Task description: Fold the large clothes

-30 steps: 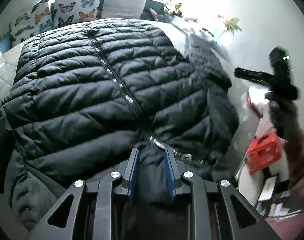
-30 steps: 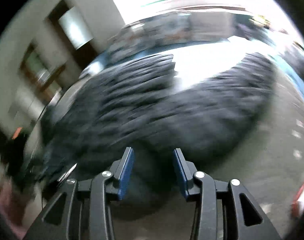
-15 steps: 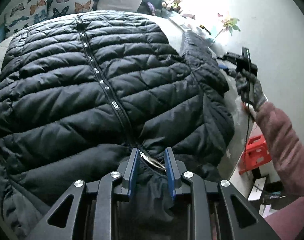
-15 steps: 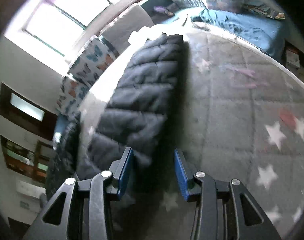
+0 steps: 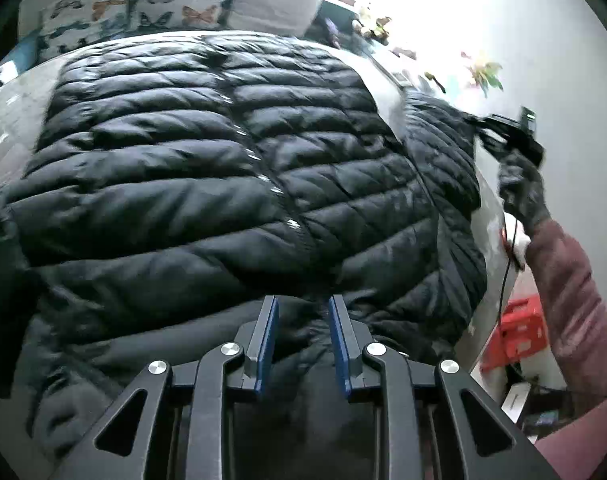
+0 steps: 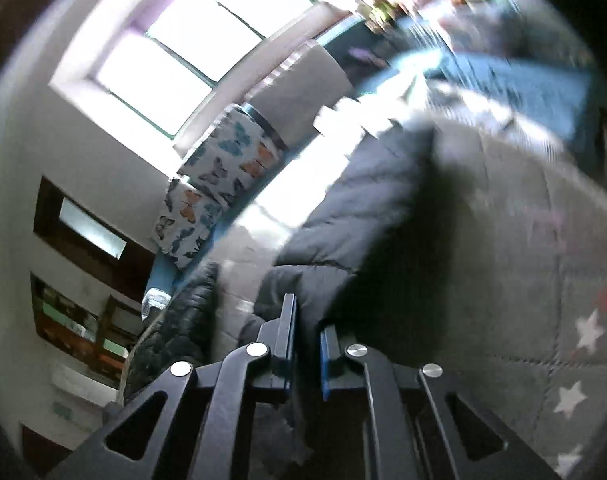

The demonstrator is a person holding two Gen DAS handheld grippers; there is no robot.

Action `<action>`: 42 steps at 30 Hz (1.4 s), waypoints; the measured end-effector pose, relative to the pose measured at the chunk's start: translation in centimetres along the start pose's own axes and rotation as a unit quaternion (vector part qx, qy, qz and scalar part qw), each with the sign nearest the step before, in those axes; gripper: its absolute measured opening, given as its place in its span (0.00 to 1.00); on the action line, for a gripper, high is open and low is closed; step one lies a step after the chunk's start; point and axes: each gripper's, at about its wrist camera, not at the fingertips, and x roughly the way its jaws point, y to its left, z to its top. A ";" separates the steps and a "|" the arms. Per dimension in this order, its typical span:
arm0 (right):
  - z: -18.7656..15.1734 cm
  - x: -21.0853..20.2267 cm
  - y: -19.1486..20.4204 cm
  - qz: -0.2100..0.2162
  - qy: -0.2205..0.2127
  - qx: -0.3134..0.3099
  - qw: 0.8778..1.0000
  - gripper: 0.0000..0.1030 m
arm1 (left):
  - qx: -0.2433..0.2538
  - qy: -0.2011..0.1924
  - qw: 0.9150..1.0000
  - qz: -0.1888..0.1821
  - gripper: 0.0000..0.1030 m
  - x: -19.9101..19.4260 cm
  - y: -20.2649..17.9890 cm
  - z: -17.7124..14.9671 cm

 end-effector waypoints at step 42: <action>-35.6 -1.1 32.6 0.096 0.194 -0.575 0.789 0.16 | -0.126 -0.107 0.986 -0.025 0.38 -11.4 10.1 -10.4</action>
